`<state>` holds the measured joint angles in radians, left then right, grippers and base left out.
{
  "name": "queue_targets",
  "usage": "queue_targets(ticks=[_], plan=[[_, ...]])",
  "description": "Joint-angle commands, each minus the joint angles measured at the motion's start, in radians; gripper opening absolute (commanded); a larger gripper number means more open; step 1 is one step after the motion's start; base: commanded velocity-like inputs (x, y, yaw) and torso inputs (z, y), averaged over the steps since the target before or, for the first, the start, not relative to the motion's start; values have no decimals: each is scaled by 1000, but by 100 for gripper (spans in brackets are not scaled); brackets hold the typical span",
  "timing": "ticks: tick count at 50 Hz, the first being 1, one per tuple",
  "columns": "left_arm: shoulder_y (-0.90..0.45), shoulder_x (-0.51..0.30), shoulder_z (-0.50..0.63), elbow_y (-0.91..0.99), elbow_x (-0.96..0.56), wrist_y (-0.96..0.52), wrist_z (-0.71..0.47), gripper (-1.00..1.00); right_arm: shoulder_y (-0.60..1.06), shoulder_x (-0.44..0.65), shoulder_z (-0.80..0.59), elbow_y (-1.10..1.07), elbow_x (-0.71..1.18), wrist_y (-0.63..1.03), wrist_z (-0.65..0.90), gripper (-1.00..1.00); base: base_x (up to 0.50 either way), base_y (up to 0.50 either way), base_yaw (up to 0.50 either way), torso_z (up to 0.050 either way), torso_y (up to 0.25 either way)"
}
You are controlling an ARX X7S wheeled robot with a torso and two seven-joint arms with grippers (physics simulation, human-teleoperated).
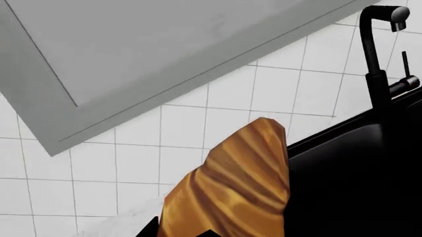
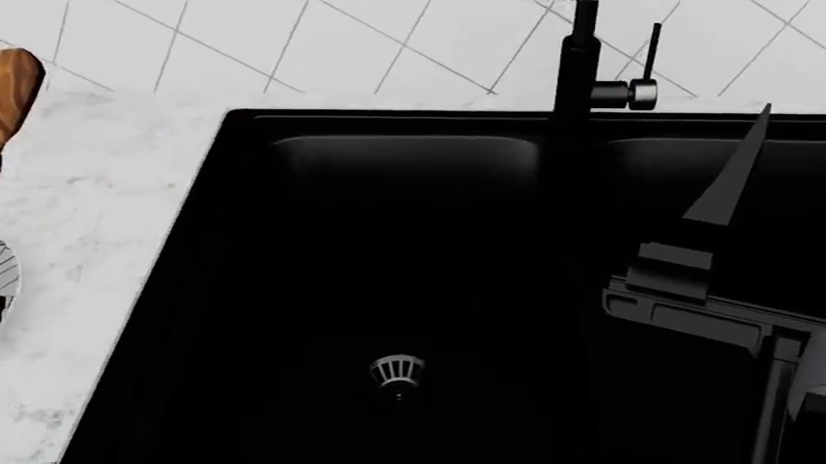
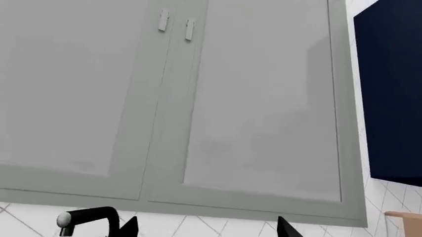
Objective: Place the pastries on the plates.
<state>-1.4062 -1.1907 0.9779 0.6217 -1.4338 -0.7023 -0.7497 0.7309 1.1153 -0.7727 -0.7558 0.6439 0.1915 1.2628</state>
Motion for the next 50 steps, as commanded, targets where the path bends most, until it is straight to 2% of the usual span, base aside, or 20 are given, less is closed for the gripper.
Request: queue_targets(ticks=[1,33,50], plan=[[-10,11,-27,19,-12,-3,-17,-100,-7,-13,23,5,-14,-7,-26,100,-1,500,0,0,0],[34,6,-24,10,0,29,-21,-100,14,-15,29,-16,-2,37,-43,100,-1,500,0,0,1],[46,36,-11,-11,23,25,-4,-100,15,-18,29,-13,-8,49,-51,100,-1,500,0,0,1]])
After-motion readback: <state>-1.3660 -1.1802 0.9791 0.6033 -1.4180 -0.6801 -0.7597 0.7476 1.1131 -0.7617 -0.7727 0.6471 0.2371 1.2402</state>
